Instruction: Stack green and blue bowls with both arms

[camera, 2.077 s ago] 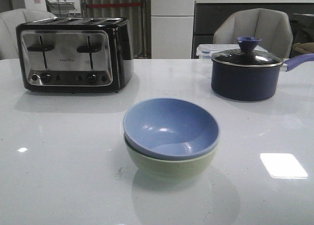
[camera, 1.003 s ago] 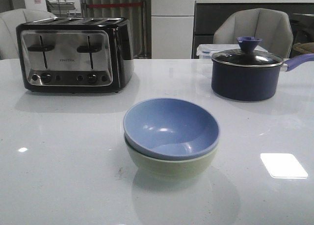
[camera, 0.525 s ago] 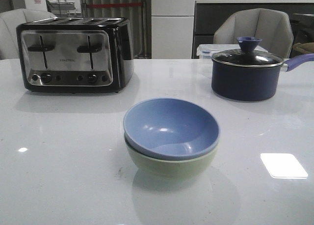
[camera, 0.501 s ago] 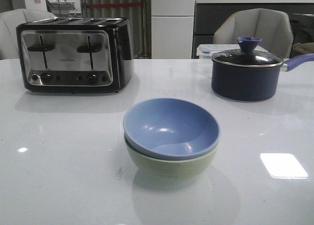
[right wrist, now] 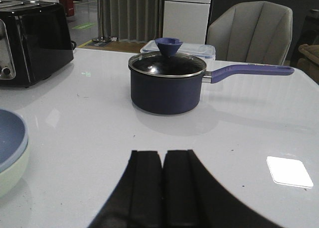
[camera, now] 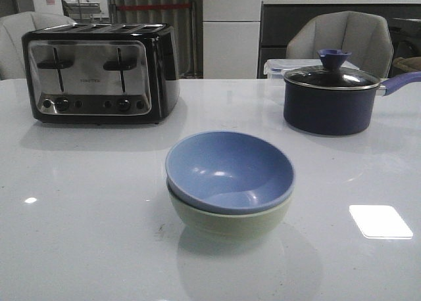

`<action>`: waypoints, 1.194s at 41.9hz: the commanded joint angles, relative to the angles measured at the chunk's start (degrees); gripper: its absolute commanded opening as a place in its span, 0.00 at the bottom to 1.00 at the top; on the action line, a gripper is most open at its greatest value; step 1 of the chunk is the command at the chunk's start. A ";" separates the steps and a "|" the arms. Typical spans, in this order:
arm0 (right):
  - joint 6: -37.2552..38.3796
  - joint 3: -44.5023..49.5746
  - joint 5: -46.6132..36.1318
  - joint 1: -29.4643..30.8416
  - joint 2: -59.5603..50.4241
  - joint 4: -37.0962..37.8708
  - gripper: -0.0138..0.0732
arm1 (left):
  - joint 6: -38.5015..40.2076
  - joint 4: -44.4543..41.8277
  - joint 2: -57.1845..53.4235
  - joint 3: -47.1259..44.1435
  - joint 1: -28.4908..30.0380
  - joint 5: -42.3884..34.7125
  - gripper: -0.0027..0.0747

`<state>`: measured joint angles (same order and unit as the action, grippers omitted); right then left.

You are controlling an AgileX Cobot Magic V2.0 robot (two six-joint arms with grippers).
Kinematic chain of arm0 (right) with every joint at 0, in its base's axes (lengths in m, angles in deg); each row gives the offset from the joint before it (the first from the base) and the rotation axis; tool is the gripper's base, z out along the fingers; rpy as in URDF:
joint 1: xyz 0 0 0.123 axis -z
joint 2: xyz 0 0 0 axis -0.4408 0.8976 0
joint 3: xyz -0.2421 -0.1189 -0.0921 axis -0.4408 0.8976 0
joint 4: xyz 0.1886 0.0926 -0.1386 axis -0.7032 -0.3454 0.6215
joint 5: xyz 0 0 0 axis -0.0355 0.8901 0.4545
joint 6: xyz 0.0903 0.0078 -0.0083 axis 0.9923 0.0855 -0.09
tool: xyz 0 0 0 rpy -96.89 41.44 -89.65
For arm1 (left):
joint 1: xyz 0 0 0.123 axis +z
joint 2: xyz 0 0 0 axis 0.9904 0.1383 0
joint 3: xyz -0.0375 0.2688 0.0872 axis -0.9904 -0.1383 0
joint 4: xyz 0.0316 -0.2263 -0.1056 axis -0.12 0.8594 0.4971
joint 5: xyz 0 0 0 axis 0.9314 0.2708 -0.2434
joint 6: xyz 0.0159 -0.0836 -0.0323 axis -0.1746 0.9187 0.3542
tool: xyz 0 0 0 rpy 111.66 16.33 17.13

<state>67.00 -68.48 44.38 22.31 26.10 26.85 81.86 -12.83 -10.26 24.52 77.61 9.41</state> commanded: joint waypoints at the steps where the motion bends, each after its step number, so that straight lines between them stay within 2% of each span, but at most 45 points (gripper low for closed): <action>1: -0.57 -0.16 -6.32 0.41 -1.18 0.14 0.22 | 0.66 0.26 -1.07 -0.18 -0.28 -5.25 0.15; 7: -0.17 -0.16 -7.41 0.41 -1.13 0.22 0.22 | 0.66 0.26 -1.07 -0.18 -0.28 -5.25 0.15; 15: 8.51 -0.16 -8.82 2.55 -1.13 5.28 0.22 | 0.66 0.26 -1.07 -0.18 -0.28 -5.25 0.15; 50: 8.51 -0.16 -8.72 2.34 -1.13 5.95 0.22 | 0.66 0.26 -1.07 -0.18 -0.28 -5.25 0.15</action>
<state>75.50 -68.38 41.01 24.63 26.10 32.09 81.86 -12.83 -10.26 24.52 77.61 9.41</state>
